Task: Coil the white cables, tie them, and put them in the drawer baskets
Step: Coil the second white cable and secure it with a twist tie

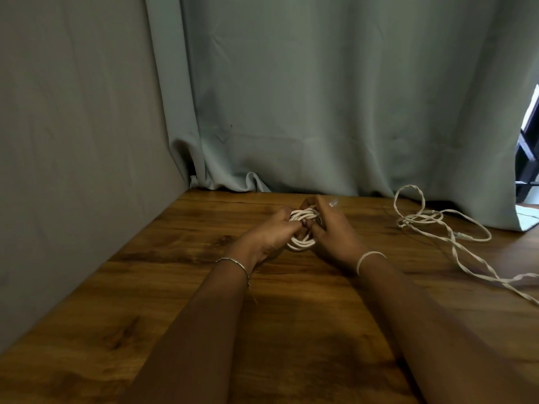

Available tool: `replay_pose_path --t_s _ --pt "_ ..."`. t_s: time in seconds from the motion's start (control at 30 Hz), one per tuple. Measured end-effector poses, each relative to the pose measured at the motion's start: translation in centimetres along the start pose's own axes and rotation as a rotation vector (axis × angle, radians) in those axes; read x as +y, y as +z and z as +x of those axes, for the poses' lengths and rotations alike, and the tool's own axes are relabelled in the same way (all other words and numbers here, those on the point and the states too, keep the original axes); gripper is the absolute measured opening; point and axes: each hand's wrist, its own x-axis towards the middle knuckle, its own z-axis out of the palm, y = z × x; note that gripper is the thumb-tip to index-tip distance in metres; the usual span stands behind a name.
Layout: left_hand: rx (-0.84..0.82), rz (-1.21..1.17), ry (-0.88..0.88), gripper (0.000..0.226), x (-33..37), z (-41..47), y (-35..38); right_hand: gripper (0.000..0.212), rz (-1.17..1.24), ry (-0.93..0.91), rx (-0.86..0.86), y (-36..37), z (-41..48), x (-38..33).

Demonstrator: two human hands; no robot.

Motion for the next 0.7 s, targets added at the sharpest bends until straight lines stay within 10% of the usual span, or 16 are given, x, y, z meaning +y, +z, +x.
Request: replay_pose_path --t_s 0.4,0.7 --pt "0.056 -0.125 0.045 0.029 0.0 -0.5 0.3 0.021 0.358 0.107 -0.106 0.3 -0.3 0.5" --pt "0.167 -0.217 0.034 0.028 0.1 0.0 1.9 0.025 0.273 0.081 0.31 0.2 -1.2 -0.8"
